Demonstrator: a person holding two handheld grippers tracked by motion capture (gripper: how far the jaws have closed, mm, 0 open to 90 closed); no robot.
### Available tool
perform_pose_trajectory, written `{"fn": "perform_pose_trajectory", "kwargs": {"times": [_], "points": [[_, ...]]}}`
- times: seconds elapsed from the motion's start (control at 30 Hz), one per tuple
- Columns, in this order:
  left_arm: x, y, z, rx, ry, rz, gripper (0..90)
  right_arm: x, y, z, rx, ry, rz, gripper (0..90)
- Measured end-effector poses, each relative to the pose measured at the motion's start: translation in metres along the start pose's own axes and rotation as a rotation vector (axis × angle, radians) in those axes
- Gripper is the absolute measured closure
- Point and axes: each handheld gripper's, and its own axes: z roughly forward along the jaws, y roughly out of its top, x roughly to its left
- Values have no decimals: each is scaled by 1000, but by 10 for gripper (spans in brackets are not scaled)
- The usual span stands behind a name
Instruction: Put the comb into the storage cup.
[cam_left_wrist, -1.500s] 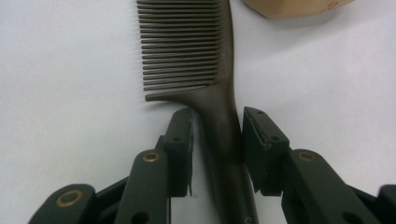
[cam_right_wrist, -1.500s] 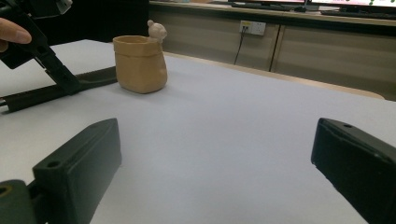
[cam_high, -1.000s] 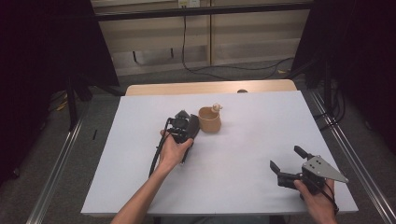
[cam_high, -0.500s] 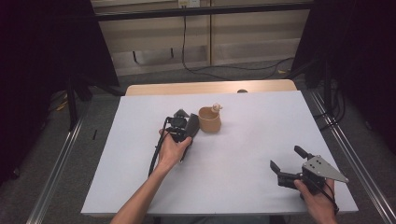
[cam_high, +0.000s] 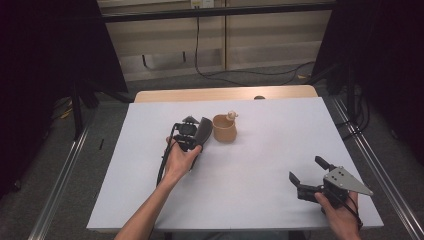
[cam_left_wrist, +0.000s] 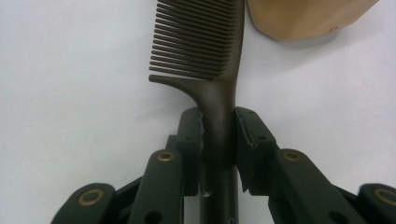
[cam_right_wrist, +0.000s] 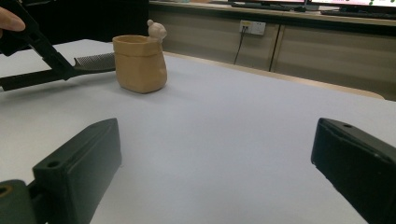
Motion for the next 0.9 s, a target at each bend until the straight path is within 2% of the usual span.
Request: {"fn": "perform_pose_trajectory", "kwargs": {"times": [0.13, 0.2, 0.23, 0.27, 0.3, 0.4, 0.5, 0.67, 0.83, 0.9], "points": [[3, -1, -5, -36, -7, -5, 728, 0, 0, 0, 1, 0, -2, 15], [3, -1, -9, -58, 5, 27, 728, 0, 0, 0, 0, -3, 0, 15], [2, -2, -10, -68, 27, 41, 728, 0, 0, 0, 0, -3, -1, 15], [0, -4, -12, -90, 60, 74, 728, 0, 0, 0, 0, -2, -1, 15], [0, -4, -12, -90, 60, 74, 728, 0, 0, 0, 0, 1, -1, 15], [1, -6, -15, -123, 42, 82, 729, 0, 0, 0, 1, -1, -1, 15], [3, -8, -19, -163, 44, 97, 729, 0, 0, 0, 2, -3, 0, 15], [8, -9, -28, -227, 7, 88, 728, 0, 0, 0, 2, -1, 0, 15], [11, -11, -33, -262, -17, 86, 729, -1, 0, 0, -2, -5, -1, 16], [13, -11, -34, -261, -20, 90, 729, -1, 0, 0, -1, -7, 0, 16]]}}
